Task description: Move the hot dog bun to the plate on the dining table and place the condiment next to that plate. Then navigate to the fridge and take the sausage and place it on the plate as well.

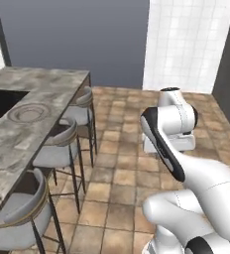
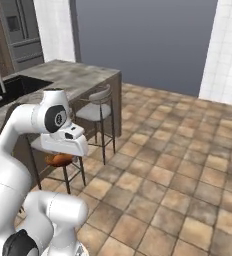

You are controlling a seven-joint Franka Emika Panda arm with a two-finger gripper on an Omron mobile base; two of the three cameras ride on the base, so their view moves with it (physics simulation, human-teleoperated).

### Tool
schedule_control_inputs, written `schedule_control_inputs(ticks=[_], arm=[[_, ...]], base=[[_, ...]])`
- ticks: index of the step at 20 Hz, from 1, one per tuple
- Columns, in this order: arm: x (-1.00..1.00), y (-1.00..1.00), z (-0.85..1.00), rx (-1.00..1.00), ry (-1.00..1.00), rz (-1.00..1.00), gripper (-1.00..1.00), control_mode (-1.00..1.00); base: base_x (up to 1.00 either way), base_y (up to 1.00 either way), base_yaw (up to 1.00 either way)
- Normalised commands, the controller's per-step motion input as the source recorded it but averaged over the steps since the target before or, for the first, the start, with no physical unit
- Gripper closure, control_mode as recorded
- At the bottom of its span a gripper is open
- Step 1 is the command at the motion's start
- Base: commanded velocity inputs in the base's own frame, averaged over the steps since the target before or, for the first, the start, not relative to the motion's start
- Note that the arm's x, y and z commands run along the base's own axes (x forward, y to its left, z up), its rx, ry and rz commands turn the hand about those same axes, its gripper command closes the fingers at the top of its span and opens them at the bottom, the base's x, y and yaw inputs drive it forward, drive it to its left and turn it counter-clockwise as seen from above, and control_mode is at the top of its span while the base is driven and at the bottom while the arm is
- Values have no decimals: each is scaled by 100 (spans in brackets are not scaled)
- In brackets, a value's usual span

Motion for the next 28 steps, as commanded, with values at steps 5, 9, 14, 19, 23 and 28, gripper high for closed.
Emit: schedule_control_inputs(ticks=[5, 9, 14, 19, 23, 28], arm=[[0, 0, 0, 0, 0, 0, 100, 100], [0, 0, 0, 0, 0, 0, 100, 100], [0, 0, 0, 0, 0, 0, 100, 100], [0, 0, 0, 0, 0, 0, 100, 100], [0, 0, 0, 0, 0, 0, 100, 100], [0, 0, 0, 0, 0, 0, 100, 100]], base=[[83, -45, 54], [76, -46, 55], [69, -45, 55], [68, -41, 56], [67, -37, 57], [67, -23, 62]])
